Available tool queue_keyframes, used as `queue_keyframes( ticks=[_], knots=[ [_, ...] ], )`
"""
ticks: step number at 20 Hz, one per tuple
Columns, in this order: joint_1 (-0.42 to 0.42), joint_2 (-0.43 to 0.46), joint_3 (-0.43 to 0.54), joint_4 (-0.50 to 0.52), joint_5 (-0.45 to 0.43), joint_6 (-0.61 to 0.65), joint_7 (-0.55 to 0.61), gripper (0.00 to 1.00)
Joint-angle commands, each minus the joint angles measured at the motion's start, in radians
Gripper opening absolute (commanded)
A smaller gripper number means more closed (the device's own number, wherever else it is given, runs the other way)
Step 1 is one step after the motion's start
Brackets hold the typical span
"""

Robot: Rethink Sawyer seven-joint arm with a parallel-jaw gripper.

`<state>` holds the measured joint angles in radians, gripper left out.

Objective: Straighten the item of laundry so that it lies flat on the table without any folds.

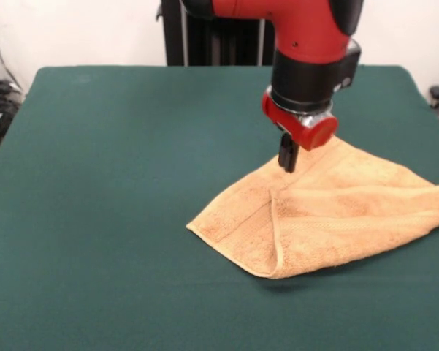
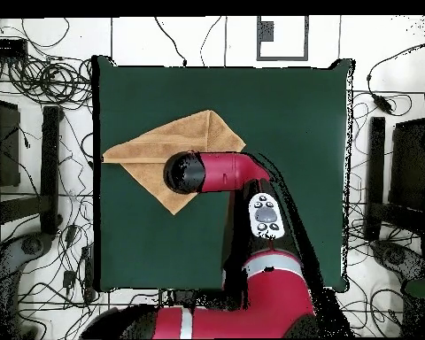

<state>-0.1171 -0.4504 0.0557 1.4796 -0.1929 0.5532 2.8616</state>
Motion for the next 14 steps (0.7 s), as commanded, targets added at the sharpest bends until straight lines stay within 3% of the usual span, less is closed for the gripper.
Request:
queue_keyframes(
  ticks=[1, 14],
  knots=[
    [-0.001, -0.029, 0.079, 0.097, 0.041, 0.07, -0.022, 0.0],
    [0.024, 0.044, 0.046, 0.032, 0.036, 0.034, 0.03, 0.0]
  ],
)
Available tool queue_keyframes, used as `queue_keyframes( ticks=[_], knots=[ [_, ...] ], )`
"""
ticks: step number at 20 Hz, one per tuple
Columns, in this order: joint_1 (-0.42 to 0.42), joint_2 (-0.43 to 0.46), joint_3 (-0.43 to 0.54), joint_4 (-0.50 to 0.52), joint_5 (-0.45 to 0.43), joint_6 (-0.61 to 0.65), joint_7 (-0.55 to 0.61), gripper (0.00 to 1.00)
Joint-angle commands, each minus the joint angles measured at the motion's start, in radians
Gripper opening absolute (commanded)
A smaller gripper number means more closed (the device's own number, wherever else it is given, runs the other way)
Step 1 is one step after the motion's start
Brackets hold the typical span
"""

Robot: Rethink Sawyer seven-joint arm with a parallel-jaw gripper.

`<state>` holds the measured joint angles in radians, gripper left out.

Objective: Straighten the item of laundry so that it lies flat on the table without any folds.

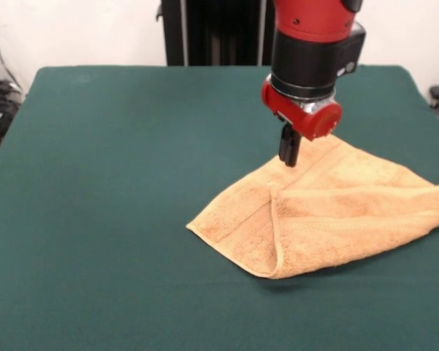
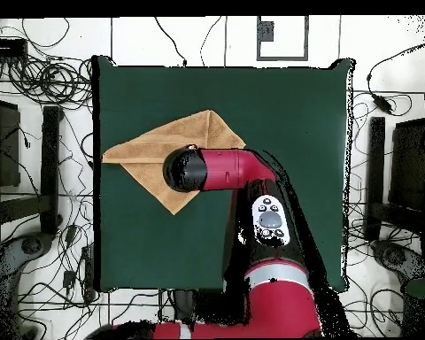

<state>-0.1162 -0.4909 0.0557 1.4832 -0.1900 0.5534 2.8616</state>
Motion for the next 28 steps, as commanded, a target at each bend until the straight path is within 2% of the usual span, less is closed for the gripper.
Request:
queue_keyframes(
  ticks=[1, 28],
  knots=[
    [0.024, 0.09, 0.044, 0.024, 0.032, 0.031, 0.032, 0.0],
    [0.031, 0.197, 0.006, -0.05, -0.002, -0.069, 0.052, 0.0]
  ],
)
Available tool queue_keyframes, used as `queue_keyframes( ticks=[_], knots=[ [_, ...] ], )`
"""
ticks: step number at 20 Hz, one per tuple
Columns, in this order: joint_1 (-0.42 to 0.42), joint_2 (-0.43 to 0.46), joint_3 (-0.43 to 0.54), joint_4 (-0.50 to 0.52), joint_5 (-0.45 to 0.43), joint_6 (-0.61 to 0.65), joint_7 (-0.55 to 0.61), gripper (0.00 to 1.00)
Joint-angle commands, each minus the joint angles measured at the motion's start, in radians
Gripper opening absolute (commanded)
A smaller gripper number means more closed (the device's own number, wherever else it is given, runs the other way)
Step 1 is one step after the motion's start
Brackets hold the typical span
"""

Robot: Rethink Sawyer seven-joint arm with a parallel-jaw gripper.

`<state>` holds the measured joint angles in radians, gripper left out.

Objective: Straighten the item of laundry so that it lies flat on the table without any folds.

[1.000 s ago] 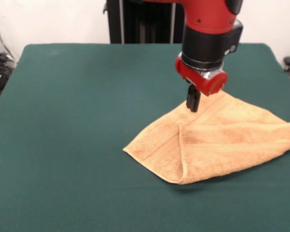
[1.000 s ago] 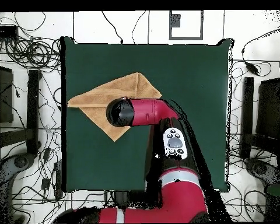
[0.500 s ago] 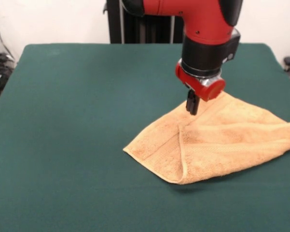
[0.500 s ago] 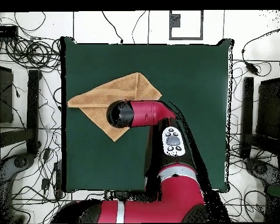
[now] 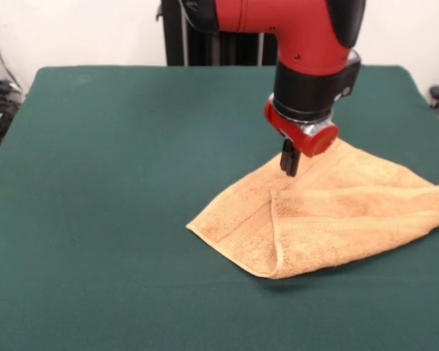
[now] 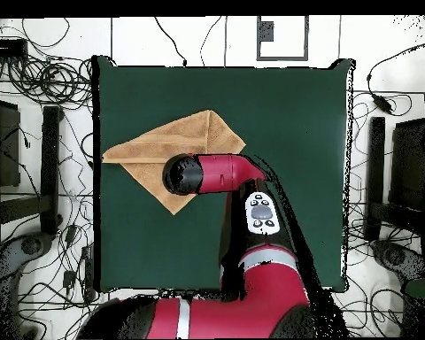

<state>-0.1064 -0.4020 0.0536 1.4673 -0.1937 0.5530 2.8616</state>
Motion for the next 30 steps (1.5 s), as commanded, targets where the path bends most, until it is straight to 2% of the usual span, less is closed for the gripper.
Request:
queue_keyframes(
  ticks=[1, 7, 19, 30],
  knots=[
    [0.023, 0.112, 0.006, -0.036, 0.0, -0.073, 0.052, 0.0],
    [0.041, 0.12, -0.014, -0.023, 0.001, -0.056, 0.064, 0.0],
    [0.064, 0.079, -0.025, 0.065, 0.013, -0.057, 0.075, 0.0],
    [0.011, -0.102, 0.027, 0.192, 0.048, 0.028, 0.007, 0.0]
  ],
)
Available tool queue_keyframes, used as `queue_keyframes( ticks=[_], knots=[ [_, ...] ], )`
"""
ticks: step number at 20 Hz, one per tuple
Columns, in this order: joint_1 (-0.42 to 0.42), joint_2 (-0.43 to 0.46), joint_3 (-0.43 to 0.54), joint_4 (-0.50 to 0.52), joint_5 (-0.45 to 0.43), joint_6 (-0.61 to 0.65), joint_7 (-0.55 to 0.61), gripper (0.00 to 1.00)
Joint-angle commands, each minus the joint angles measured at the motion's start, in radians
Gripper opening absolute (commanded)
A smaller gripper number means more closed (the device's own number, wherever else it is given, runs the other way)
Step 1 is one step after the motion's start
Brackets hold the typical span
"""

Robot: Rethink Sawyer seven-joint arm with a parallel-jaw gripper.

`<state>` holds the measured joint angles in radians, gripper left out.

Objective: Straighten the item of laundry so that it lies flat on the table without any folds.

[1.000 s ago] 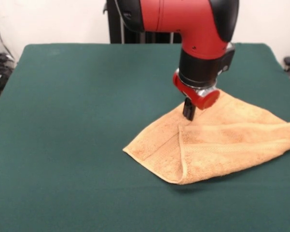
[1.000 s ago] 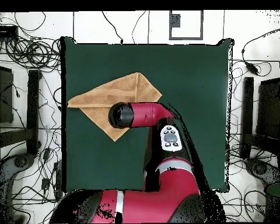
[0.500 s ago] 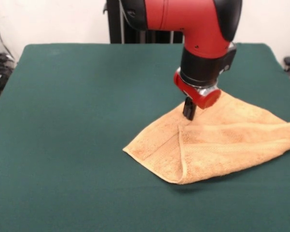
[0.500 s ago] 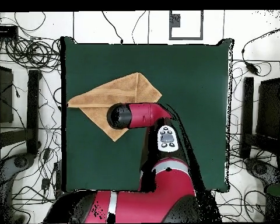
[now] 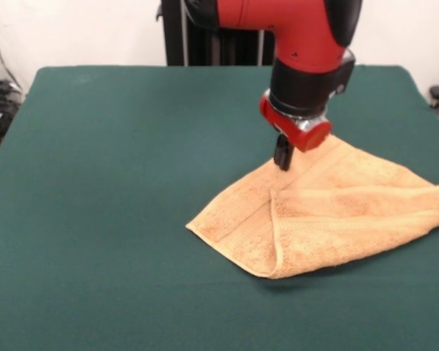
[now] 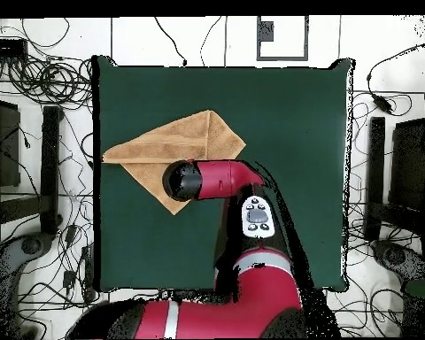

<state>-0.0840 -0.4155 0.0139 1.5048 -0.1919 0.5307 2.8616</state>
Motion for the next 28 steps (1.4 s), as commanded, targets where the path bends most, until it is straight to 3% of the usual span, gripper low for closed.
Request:
queue_keyframes(
  ticks=[1, 5, 28],
  knots=[
    [-0.013, -0.099, 0.069, 0.162, 0.046, 0.056, 0.002, 0.0],
    [-0.019, -0.129, 0.068, 0.197, 0.037, 0.056, -0.006, 0.0],
    [0.017, -0.111, 0.048, 0.304, 0.002, -0.097, 0.05, 0.0]
  ],
)
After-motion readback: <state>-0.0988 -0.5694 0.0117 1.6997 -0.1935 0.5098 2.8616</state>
